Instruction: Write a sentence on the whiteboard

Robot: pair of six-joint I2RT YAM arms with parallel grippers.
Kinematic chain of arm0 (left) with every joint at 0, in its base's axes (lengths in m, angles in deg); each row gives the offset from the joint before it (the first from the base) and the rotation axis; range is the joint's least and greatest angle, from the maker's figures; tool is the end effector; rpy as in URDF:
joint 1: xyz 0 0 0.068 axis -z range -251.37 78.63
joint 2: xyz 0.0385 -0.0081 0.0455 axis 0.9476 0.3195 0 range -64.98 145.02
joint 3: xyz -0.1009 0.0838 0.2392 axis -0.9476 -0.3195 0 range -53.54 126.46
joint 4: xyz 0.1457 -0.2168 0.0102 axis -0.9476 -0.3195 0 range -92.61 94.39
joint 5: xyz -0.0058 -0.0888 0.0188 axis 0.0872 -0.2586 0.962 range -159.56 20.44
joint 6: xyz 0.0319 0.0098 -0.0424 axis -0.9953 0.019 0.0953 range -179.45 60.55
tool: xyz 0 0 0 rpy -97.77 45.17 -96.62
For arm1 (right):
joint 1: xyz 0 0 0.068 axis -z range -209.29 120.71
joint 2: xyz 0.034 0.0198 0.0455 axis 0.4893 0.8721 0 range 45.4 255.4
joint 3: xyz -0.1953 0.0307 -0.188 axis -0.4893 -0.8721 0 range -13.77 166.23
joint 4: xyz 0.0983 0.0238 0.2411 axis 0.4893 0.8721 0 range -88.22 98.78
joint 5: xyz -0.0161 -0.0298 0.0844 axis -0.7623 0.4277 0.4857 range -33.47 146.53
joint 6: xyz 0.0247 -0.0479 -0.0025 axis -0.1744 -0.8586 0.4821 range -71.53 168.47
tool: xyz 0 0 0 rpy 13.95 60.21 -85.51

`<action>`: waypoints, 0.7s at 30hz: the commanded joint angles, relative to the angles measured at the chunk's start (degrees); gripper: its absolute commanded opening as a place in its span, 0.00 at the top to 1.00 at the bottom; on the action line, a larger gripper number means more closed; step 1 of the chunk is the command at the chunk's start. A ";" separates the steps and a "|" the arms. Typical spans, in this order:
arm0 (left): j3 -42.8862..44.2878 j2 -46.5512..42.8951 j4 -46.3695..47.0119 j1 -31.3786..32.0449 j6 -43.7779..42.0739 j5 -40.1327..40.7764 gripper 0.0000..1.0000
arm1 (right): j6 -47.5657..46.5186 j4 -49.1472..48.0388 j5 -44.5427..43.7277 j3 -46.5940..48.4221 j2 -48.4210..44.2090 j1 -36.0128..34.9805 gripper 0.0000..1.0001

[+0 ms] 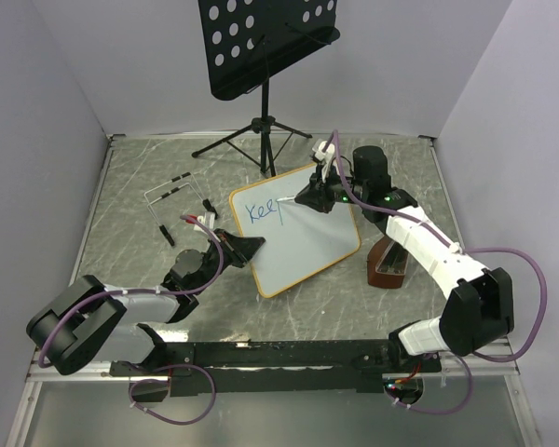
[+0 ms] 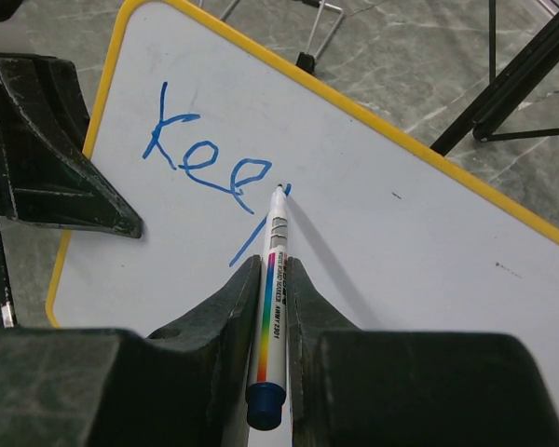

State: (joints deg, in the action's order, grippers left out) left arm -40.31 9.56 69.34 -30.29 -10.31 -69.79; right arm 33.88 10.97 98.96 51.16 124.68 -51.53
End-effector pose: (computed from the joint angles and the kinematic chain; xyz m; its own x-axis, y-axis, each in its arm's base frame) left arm 0.1727 -0.1508 0.1888 -0.4680 -0.5954 -0.6531 0.4679 0.4599 -0.7547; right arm 0.2824 0.1415 0.3302 -0.1433 -0.2595 -0.9551 -0.9175 0.3965 0.0300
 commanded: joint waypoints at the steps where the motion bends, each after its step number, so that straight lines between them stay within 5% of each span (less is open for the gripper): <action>1: 0.56 0.69 2.20 0.40 -3.88 -2.23 0.99 | 0.44 -2.69 -1.21 3.36 1.22 0.09 1.00; 21: -0.58 0.08 3.08 0.05 -3.79 -1.70 0.99 | -1.40 0.12 -4.12 2.05 0.96 2.02 1.00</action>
State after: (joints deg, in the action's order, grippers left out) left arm -40.35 9.89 69.65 -30.31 -10.04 -69.70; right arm 33.93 10.44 95.90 52.71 125.84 -50.02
